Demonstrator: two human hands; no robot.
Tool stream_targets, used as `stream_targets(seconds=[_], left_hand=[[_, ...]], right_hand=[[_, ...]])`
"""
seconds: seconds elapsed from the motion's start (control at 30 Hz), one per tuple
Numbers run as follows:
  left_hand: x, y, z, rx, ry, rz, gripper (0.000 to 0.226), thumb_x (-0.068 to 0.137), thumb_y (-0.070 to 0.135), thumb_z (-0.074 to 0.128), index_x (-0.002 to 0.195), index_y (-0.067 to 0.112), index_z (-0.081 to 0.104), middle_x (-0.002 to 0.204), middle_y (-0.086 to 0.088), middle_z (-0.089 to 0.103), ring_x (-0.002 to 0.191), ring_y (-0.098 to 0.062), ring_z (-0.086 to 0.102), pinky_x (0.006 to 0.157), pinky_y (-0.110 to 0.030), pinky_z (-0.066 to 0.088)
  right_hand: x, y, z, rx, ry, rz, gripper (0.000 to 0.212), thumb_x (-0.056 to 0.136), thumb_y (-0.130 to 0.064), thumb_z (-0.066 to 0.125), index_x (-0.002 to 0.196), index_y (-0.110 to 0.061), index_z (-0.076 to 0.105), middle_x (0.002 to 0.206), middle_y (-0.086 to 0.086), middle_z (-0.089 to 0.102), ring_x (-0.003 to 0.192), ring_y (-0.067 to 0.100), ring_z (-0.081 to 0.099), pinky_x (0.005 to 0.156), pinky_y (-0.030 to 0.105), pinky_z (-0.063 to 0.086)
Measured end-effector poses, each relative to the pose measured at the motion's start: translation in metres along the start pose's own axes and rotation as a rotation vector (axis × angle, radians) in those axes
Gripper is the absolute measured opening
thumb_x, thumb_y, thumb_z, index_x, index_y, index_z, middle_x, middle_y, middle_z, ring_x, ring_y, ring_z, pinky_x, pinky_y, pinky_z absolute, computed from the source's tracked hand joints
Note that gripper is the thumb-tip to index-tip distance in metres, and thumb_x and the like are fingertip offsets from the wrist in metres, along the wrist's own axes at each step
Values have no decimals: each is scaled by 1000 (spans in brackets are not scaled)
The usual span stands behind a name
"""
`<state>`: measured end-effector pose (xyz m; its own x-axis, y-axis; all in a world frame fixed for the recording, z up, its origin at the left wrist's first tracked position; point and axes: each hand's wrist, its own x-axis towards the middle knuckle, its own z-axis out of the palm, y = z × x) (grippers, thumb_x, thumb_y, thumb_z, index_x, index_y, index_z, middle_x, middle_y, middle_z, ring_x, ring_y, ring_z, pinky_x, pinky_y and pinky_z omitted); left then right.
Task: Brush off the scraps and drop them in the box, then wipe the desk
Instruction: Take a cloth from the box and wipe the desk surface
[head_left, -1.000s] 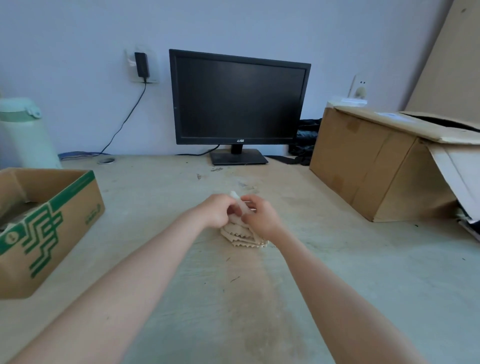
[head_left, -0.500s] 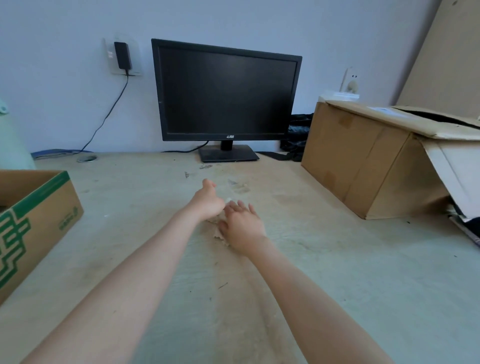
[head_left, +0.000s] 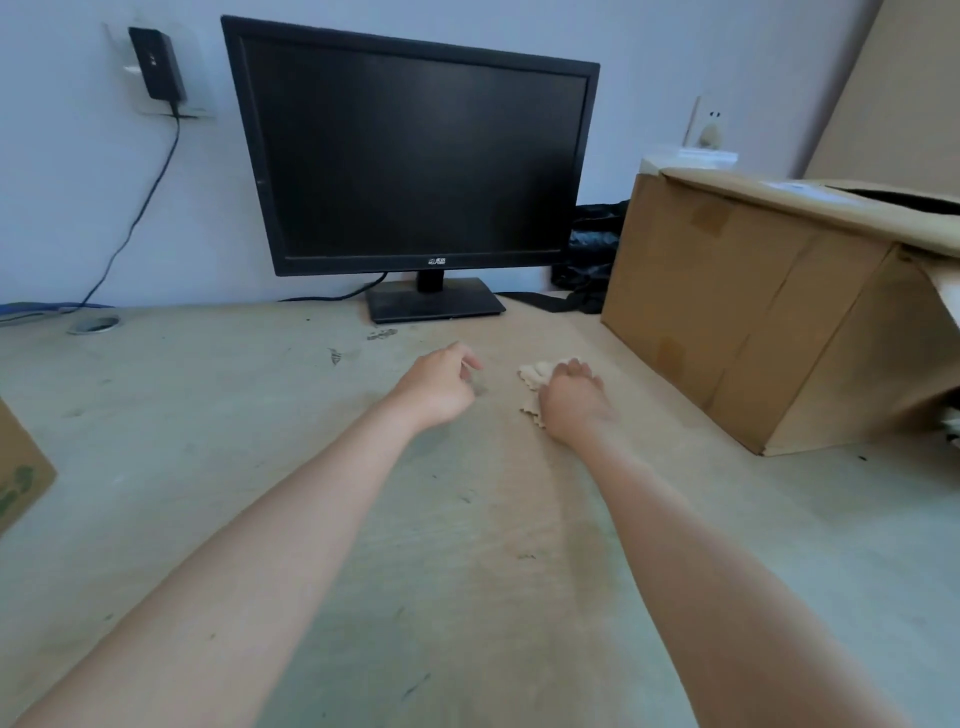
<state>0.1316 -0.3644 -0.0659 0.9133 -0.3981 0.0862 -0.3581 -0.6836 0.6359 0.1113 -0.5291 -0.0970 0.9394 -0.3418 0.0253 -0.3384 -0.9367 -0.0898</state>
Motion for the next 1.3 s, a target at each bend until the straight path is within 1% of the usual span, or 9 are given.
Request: stream_targets(seconds=[0.17, 0.33, 0.43, 0.57, 0.73, 0.9, 1.07, 1.2, 1.3], left_hand=[[26, -30, -28, -9, 119, -54, 44, 83, -4, 37, 121, 14, 51, 121, -7, 56, 108, -20, 49, 83, -25, 37], [37, -61, -41, -69, 194, -152, 39, 89, -1, 36, 124, 12, 48, 120, -8, 59, 115, -25, 52, 93, -30, 40], [40, -71, -41, -75, 190, -140, 39, 90, -2, 37, 125, 11, 49, 117, -7, 58, 109, -23, 52, 83, -23, 37], [40, -80, -44, -111, 228, -139, 37, 89, -1, 38, 121, 13, 50, 106, -2, 52, 97, -19, 50, 78, -23, 35], [37, -75, -40, -167, 313, -177, 24, 93, 6, 41, 107, 13, 59, 113, -9, 62, 92, -17, 53, 76, -21, 37], [22, -71, -28, -101, 256, -109, 24, 91, 4, 47, 97, 11, 69, 110, -6, 68, 99, -15, 56, 77, -11, 33], [0, -77, -38, -115, 171, -104, 28, 93, -2, 42, 106, 5, 66, 114, -10, 67, 96, -12, 54, 84, -16, 37], [-24, -85, -44, -231, 139, -108, 37, 88, -15, 35, 107, -2, 65, 110, -20, 67, 91, -16, 57, 72, -6, 43], [-44, -91, -45, -248, 153, -125, 39, 87, -16, 37, 104, 2, 67, 106, -18, 69, 89, -17, 59, 82, -17, 42]], right_hand=[[48, -41, 1, 57, 18, -58, 49, 97, -16, 34, 141, 4, 26, 150, 19, 25, 141, 27, 22, 113, 36, 21], [75, -90, 4, 75, 2, -230, 44, 96, -15, 36, 137, 0, 35, 145, 16, 35, 138, 26, 27, 109, 33, 29], [76, -104, 2, 118, -30, -320, 42, 97, -16, 36, 137, -4, 37, 144, 16, 37, 134, 27, 33, 106, 33, 33], [56, -106, 0, 232, -71, -457, 41, 99, -17, 35, 140, -10, 37, 145, 15, 39, 131, 30, 40, 99, 29, 33], [11, -111, 7, 427, -115, -612, 40, 95, -17, 46, 134, -22, 50, 141, 1, 51, 129, 22, 46, 103, 24, 31], [-13, -109, 5, 437, -71, -633, 36, 92, -15, 52, 126, -22, 58, 130, 5, 61, 118, 27, 53, 89, 25, 37], [-34, -113, 4, 439, -110, -639, 42, 92, -12, 52, 133, -22, 53, 144, -1, 48, 131, 23, 43, 103, 24, 31], [-58, -116, 5, 438, -87, -662, 44, 91, -10, 53, 134, -18, 51, 147, -1, 43, 137, 18, 38, 106, 20, 23], [-76, -119, 5, 429, -94, -663, 45, 92, -11, 52, 135, -19, 50, 147, -2, 42, 137, 17, 37, 106, 19, 22]])
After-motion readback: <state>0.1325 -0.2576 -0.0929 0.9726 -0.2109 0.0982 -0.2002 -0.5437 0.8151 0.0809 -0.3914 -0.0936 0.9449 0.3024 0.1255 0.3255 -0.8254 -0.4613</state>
